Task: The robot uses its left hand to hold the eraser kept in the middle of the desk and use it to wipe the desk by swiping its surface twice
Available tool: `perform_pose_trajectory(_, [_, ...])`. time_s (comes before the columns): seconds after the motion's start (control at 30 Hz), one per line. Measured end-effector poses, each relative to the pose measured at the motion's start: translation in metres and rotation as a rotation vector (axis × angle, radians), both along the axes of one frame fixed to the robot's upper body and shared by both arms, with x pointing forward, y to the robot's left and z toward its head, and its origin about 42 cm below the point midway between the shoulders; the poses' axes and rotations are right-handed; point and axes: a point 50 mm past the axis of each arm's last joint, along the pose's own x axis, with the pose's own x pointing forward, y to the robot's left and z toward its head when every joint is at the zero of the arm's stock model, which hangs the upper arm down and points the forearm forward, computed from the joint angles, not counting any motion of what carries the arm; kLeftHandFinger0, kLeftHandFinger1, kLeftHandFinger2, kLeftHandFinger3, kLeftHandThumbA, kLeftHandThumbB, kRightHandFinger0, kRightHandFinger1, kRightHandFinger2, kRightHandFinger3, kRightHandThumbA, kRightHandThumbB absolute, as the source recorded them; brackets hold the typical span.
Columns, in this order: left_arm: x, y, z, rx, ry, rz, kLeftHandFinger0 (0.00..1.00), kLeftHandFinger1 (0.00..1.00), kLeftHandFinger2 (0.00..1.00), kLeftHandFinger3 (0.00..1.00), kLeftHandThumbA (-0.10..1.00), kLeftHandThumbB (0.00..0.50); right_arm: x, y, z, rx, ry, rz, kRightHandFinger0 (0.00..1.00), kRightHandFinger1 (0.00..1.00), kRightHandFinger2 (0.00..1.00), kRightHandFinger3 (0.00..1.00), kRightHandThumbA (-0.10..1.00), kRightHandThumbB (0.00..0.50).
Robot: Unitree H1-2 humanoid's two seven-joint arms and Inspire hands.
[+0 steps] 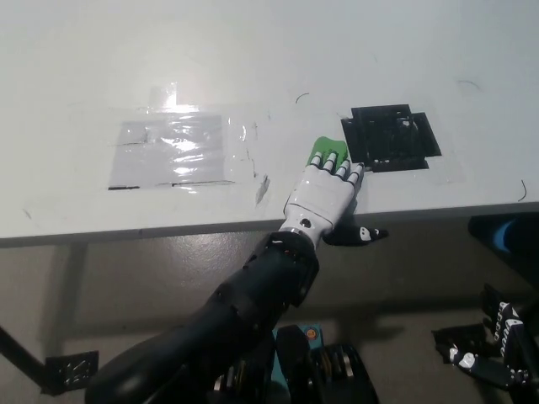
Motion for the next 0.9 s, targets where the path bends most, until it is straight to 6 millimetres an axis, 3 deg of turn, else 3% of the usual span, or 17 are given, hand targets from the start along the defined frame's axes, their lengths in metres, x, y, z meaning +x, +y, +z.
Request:
perform_pose_trajectory(0.2, [0.003,0.010,-0.002,0.003,0.002,0.018,1.00,1.00,1.00,1.00,1.00,0.500,-0.001,-0.001,0.001,0.000,-0.004,-0.004,1.00,1.00,1.00,1.00,1.00,0.490])
perform_pose_trajectory(0.37, [0.009,0.034,-0.003,-0.029,0.011,0.070,1.00,1.00,1.00,1.00,1.00,0.500,-0.003,-0.005,0.000,0.002,-0.003,-0.017,1.00,1.00,1.00,1.00,1.00,0.500])
perform_pose_trajectory(0.57, [0.014,0.066,-0.005,-0.108,0.026,0.148,1.00,1.00,1.00,1.00,1.00,0.500,-0.004,-0.008,0.001,0.004,-0.005,-0.029,1.00,1.00,1.00,1.00,1.00,0.457])
perform_pose_trajectory(0.67, [0.014,0.076,-0.006,-0.151,0.033,0.178,1.00,1.00,1.00,1.00,1.00,0.465,-0.004,-0.009,0.001,0.005,-0.006,-0.033,1.00,1.00,1.00,1.00,1.00,0.424])
perform_pose_trajectory(0.9, [0.016,0.110,-0.007,-0.242,0.046,0.261,1.00,1.00,1.00,1.00,1.00,0.468,-0.005,-0.013,0.002,0.009,-0.010,-0.049,1.00,1.00,1.00,1.00,1.00,0.484])
